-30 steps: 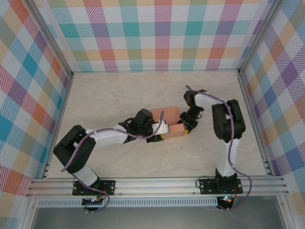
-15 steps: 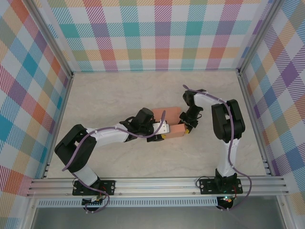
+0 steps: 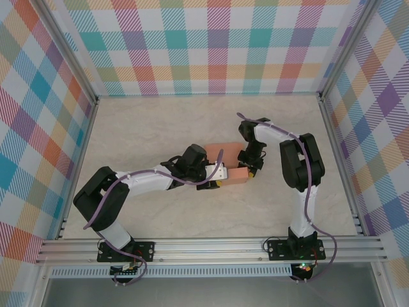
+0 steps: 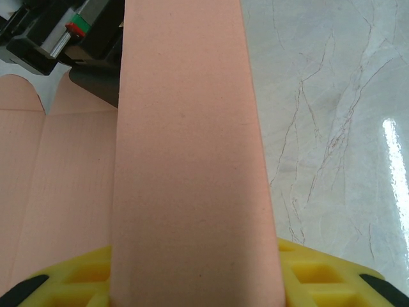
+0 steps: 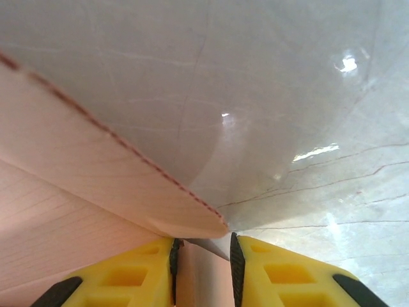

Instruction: Fold the paper box

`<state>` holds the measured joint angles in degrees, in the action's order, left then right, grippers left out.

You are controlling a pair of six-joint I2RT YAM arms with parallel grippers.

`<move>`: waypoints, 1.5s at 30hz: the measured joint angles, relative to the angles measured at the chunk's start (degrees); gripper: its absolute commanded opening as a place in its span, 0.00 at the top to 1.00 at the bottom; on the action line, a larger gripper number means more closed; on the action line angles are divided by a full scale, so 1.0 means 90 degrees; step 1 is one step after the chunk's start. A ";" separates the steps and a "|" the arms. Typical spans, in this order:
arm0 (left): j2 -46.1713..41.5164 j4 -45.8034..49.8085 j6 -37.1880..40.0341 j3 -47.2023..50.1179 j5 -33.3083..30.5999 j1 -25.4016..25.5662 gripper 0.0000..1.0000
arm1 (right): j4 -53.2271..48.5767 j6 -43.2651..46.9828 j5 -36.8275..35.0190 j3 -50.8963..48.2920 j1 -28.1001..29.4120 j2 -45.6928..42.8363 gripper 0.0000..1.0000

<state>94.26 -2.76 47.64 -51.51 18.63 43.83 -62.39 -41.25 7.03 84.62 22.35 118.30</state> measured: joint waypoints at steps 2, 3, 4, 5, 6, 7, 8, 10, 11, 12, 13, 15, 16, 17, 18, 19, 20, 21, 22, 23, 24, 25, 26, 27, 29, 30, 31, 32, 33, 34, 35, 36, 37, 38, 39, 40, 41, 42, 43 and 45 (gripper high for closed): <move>-0.0002 -0.0027 0.0024 0.0000 -0.0066 0.0000 0.65 | -0.0022 -0.0012 -0.0007 0.0087 0.0000 0.0000 0.71; -0.0002 -0.0036 0.0034 0.0000 -0.0112 0.0000 0.64 | -0.0024 -0.0034 -0.0007 0.0143 0.0000 0.0000 0.73; -0.0012 -0.0044 0.0056 0.0000 -0.0180 0.0002 0.62 | -0.0002 -0.0063 0.0007 0.0180 0.0000 -0.0019 0.73; -0.0027 -0.0044 0.0078 0.0000 -0.0223 0.0002 0.61 | 0.0017 -0.0114 0.0015 0.0194 0.0005 -0.0051 0.74; -0.0041 -0.0044 0.0100 0.0000 -0.0265 0.0002 0.58 | 0.0053 -0.0177 0.0032 0.0197 0.0015 -0.0114 0.75; -0.0070 -0.0041 0.0124 0.0000 -0.0321 0.0012 0.55 | 0.0085 -0.0233 0.0036 0.0197 0.0017 -0.0185 0.75; -0.0097 -0.0041 0.0141 0.0000 -0.0379 0.0019 0.52 | 0.0119 -0.0299 0.0049 0.0197 0.0019 -0.0267 0.76; -0.0170 -0.0029 0.0141 0.0000 -0.0644 0.0027 0.47 | 0.0136 -0.0410 0.0056 0.0211 0.0024 -0.0418 0.78; -0.0194 -0.0032 0.0160 -0.0005 -0.0758 0.0027 0.45 | 0.0136 -0.0457 0.0068 0.0228 0.0024 -0.0461 0.78; -0.0211 -0.0034 0.0168 -0.0007 -0.0884 0.0027 0.42 | 0.0143 -0.0500 0.0085 0.0238 0.0024 -0.0483 0.79; -0.0226 -0.0036 0.0168 -0.0007 -0.0996 0.0027 0.41 | 0.0163 -0.0539 0.0104 0.0240 0.0029 -0.0486 0.80; -0.0245 -0.0036 0.0192 -0.0010 -0.1180 0.0027 0.39 | 0.0219 -0.0573 0.0100 0.0228 0.0029 -0.0486 0.82; -0.0260 -0.0036 0.0189 -0.0010 -0.1270 0.0027 0.37 | 0.0257 -0.0590 0.0095 0.0226 0.0029 -0.0486 0.83; -0.0277 -0.0036 0.0182 -0.0010 -0.1336 0.0024 0.35 | 0.0313 -0.0600 0.0075 0.0214 0.0029 -0.0488 0.83; -0.0299 -0.0041 0.0165 -0.0010 -0.1392 0.0024 0.32 | 0.0391 -0.0607 0.0049 0.0175 0.0029 -0.0488 0.84; -0.0330 -0.0041 0.0134 -0.0007 -0.1440 0.0024 0.21 | 0.0466 -0.0610 0.0019 0.0124 0.0029 -0.0488 0.84; -0.0367 -0.0041 0.0117 -0.0010 -0.1477 0.0024 0.02 | 0.0525 -0.0610 -0.0007 0.0075 0.0029 -0.0488 0.85; -0.0408 -0.0039 0.0092 -0.0007 -0.1491 0.0024 0.00 | 0.0614 -0.0610 -0.0027 0.0005 0.0029 -0.0488 0.86; -0.0464 -0.0036 0.0041 -0.0007 -0.1511 0.0024 0.00 | 0.0733 -0.0607 -0.0049 -0.0087 0.0029 -0.0498 0.86; -0.0525 -0.0032 0.0000 -0.0007 -0.1513 0.0024 0.00 | 0.0826 -0.0605 -0.0063 -0.0160 0.0029 -0.0510 0.88; -0.0605 -0.0032 -0.0046 -0.0007 -0.1513 0.0024 0.00 | 0.0928 -0.0602 -0.0066 -0.0245 0.0029 -0.0542 0.88; -0.0697 -0.0029 -0.0109 -0.0005 -0.1508 0.0024 0.00 | 0.1027 -0.0583 -0.0092 -0.0347 0.0032 -0.0619 0.89; -0.0811 -0.0029 -0.0185 0.0017 -0.1503 0.0024 0.00 | 0.1122 -0.0566 -0.0155 -0.0432 0.0036 -0.0702 0.89; -0.0971 -0.0032 -0.0262 0.0070 -0.1486 0.0024 0.00 | 0.1297 -0.0527 -0.0238 -0.0566 0.0041 -0.0818 0.90; -0.1345 -0.0017 -0.0449 0.0206 -0.1484 0.0024 0.00 | 0.1654 -0.0457 -0.0408 -0.0852 0.0056 -0.1049 0.91; -0.1576 -0.0015 -0.0561 0.0299 -0.1486 0.0024 0.00 | 0.1821 -0.0403 -0.0508 -0.0998 0.0058 -0.1175 0.91; -0.1809 -0.0019 -0.0685 0.0401 -0.1489 0.0024 0.00 | 0.1984 -0.0355 -0.0614 -0.1134 0.0061 -0.1294 0.91; -0.2042 -0.0032 -0.0809 0.0520 -0.1489 0.0017 0.00 | 0.2084 -0.0313 -0.0707 -0.1219 0.0061 -0.1375 0.92; -0.2302 -0.0056 -0.0967 0.0668 -0.1491 0.0010 0.00 | 0.2200 -0.0277 -0.0806 -0.1302 0.0063 -0.1462 0.92; -0.2572 -0.0083 -0.1168 0.0840 -0.1496 -0.0010 0.00 | 0.2300 -0.0228 -0.0896 -0.1353 0.0066 -0.1535 0.92; -0.2807 -0.0138 -0.1372 0.1013 -0.1523 -0.0044 0.00 | 0.2382 -0.0189 -0.0962 -0.1384 0.0066 -0.1593 0.93; -0.3009 -0.0262 -0.1613 0.1207 -0.1545 -0.0109 0.00 | 0.2511 -0.0141 -0.1032 -0.1428 0.0066 -0.1661 0.93; -0.3186 -0.0401 -0.1919 0.1421 -0.1613 -0.0209 0.00 | 0.2637 -0.0095 -0.1093 -0.1469 0.0066 -0.1727 0.94; -0.3300 -0.0512 -0.2205 0.1598 -0.1698 -0.0328 0.00 | 0.2732 -0.0039 -0.1124 -0.1498 0.0066 -0.1773 0.94; -0.3373 -0.0624 -0.2562 0.1790 -0.1824 -0.0483 0.00 | 0.2885 0.0027 -0.1178 -0.1552 0.0068 -0.1826 0.95; -0.3388 -0.0731 -0.2912 0.1948 -0.1979 -0.0624 0.00 | 0.3050 0.0102 -0.1229 -0.1620 0.0078 -0.1870 0.95; -0.3385 -0.0801 -0.3279 0.2084 -0.2166 -0.0743 0.00 | 0.3191 0.0180 -0.1273 -0.1695 0.0087 -0.1902 0.95; -0.3373 -0.0843 -0.3672 0.2205 -0.2392 -0.0852 0.00 | 0.3400 0.0289 -0.1341 -0.1821 0.0112 -0.1943 0.95; -0.3359 -0.0877 -0.4065 0.2290 -0.2613 -0.0940 0.00 | 0.3589 0.0408 -0.1409 -0.1962 0.0146 -0.1991 0.95; -0.3327 -0.0891 -0.4794 0.2363 -0.3011 -0.1073 0.00 | 0.4017 0.0719 -0.1552 -0.2336 0.0226 -0.2125 0.82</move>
<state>64.31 -10.79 4.49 -30.24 -8.47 34.17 -26.24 -34.79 -6.94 63.59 24.38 99.18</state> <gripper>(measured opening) 0.999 0.120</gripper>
